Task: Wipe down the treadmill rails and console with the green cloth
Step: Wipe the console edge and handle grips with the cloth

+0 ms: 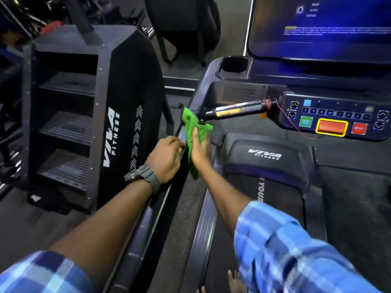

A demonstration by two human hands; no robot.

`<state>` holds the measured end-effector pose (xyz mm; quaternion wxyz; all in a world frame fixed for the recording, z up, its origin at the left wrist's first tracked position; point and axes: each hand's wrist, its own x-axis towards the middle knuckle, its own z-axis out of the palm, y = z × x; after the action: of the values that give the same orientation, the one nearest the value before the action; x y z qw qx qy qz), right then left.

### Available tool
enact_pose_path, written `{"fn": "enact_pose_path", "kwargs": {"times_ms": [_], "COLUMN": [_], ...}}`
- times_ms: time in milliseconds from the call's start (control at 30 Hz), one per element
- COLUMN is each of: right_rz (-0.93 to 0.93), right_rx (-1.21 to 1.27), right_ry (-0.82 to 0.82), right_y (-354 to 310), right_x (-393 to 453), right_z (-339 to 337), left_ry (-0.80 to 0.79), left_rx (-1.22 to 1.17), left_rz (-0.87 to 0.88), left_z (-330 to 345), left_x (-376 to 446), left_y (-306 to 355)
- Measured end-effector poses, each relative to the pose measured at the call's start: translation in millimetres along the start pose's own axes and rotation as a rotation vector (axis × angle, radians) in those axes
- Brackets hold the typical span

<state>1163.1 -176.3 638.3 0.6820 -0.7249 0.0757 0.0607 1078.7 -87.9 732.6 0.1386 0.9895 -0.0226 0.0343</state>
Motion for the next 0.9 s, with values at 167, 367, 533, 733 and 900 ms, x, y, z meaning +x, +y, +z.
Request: {"fn": "enact_pose_path", "kwargs": {"times_ms": [167,367,533,733,900], "right_rz": [0.353,-0.029,-0.073,0.086,-0.357], "right_rx": [0.273,0.096,0.004,0.036,-0.191], "right_ry": [-0.047,0.057,0.031,0.104,0.023], "right_y": [56.2,4.5,-21.3,13.2,-31.5], "right_x": [-41.6,-45.9,30.3,-51.4,0.5], "right_z": [12.4,10.0,1.0,13.3,1.7], "left_ry": [0.018,0.084,0.116,0.154,0.254], "left_rx": [-0.015,-0.071,-0.009,-0.011,-0.165], "left_rz": [0.007,-0.046,-0.046,-0.073,-0.231], "left_z": [4.0,7.1,13.1,10.8,4.7], "left_x": [20.8,34.0,32.3,39.1,41.5], "left_y": [3.5,7.2,12.1,13.8,18.5]}}
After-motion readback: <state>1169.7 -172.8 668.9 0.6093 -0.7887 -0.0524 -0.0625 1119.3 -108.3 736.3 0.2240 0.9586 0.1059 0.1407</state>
